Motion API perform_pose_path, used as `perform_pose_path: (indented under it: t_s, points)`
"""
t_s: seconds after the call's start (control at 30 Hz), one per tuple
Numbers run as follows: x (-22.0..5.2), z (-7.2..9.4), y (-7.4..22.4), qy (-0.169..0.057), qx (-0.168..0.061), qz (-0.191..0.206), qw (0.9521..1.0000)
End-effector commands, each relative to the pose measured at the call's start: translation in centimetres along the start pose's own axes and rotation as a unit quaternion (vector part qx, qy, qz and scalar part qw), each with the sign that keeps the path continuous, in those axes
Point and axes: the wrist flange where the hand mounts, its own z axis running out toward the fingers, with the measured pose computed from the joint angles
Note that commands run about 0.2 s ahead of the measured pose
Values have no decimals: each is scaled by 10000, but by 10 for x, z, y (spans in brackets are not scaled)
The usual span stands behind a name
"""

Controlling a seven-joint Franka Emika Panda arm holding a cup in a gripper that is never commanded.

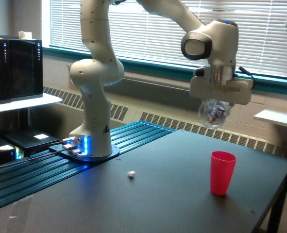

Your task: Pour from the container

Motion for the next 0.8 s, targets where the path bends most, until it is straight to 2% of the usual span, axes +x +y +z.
perform_pose_path:
  t_s: [0.03, 0.13, 0.2, 0.27, 0.3, 0.4, 0.5, 0.7, 0.8]
  points:
    - [-8, -14, -6, -60, 56, 255, 9996]
    - [-20, -14, 2, 120, 10, -79, 9999]
    - [-35, -19, 5, -5, 107, -338, 9994]
    - [-48, -22, 11, -36, 230, -659, 9976]
    - [-54, -26, 11, -158, 323, -740, 9966]
    - [-61, -29, 14, -288, 454, -909, 9944]
    - [-64, -28, 18, -484, 456, -988, 9929]
    - [-62, -21, 22, -461, 430, -941, 9936]
    - [-60, -17, 24, -471, 342, -889, 9943]
